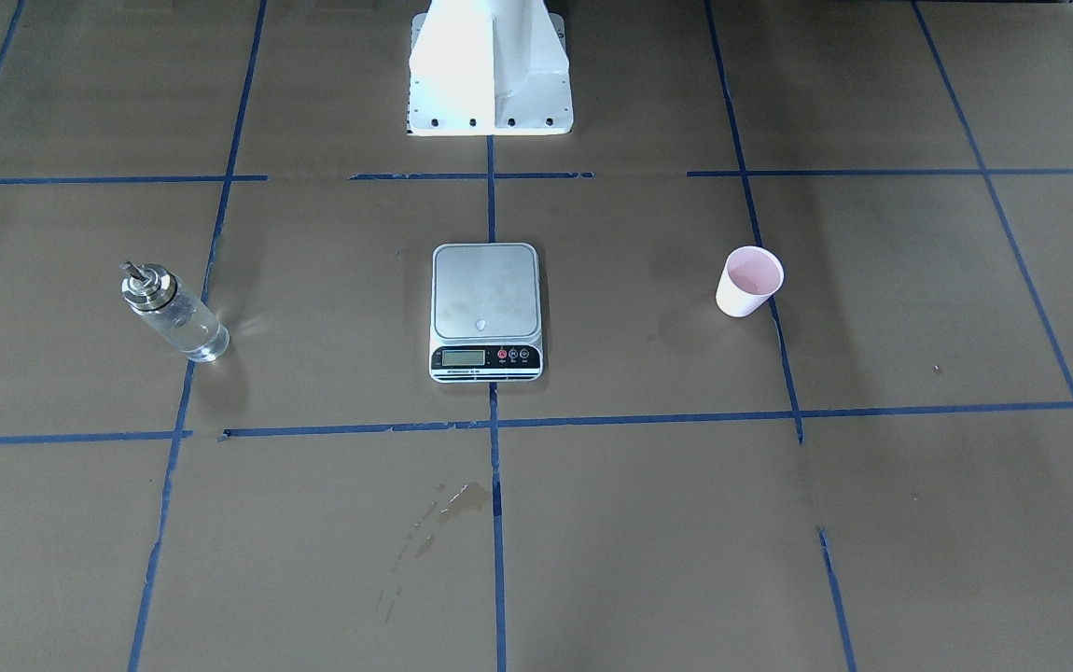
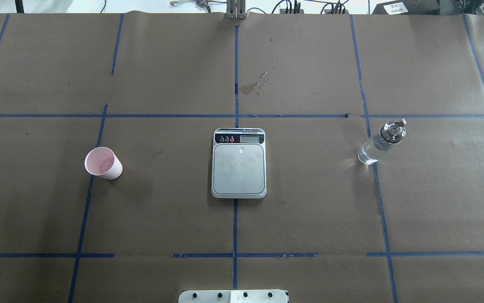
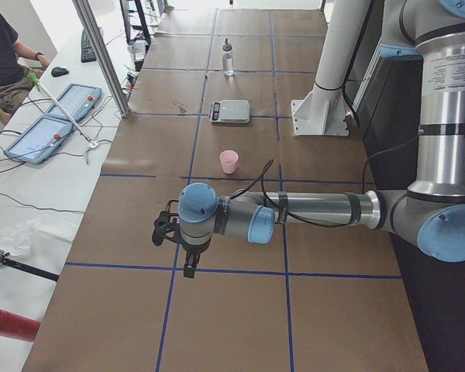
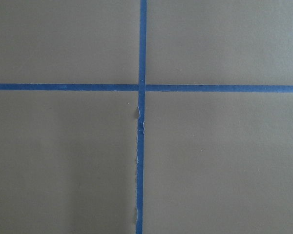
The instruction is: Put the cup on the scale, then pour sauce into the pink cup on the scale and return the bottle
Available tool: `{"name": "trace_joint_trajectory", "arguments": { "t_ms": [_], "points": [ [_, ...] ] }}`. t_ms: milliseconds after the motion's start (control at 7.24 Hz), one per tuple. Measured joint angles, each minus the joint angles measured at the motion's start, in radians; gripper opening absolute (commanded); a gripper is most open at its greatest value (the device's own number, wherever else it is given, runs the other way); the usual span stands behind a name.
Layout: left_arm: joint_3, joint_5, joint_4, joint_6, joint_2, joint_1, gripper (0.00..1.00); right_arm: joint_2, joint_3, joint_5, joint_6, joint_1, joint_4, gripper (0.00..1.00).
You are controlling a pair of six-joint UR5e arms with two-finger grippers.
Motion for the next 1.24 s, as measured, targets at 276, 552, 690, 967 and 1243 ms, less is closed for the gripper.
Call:
{"name": "trace_joint_trajectory", "arguments": {
  "t_ms": [276,552,690,967,1243],
  "points": [
    [-0.021,0.005,0.0,0.003,-0.004,0.0,1.0,0.002,0.006,0.001,-0.001,0.001,0.001,1.0],
    [-0.088,0.013,-0.011,0.005,-0.026,0.004,1.0,0.003,0.015,0.011,0.0,0.003,0.001,1.0],
    [-0.116,0.011,-0.034,0.005,-0.057,0.009,1.0,0.003,0.02,0.014,0.0,0.003,0.002,1.0],
    [-0.125,-0.004,-0.099,-0.011,-0.107,0.039,1.0,0.002,0.031,0.019,0.0,0.003,0.002,1.0],
    [-0.131,-0.037,-0.118,-0.073,-0.149,0.138,1.0,0.015,0.051,0.02,-0.001,0.002,0.011,1.0]
  ]
}}
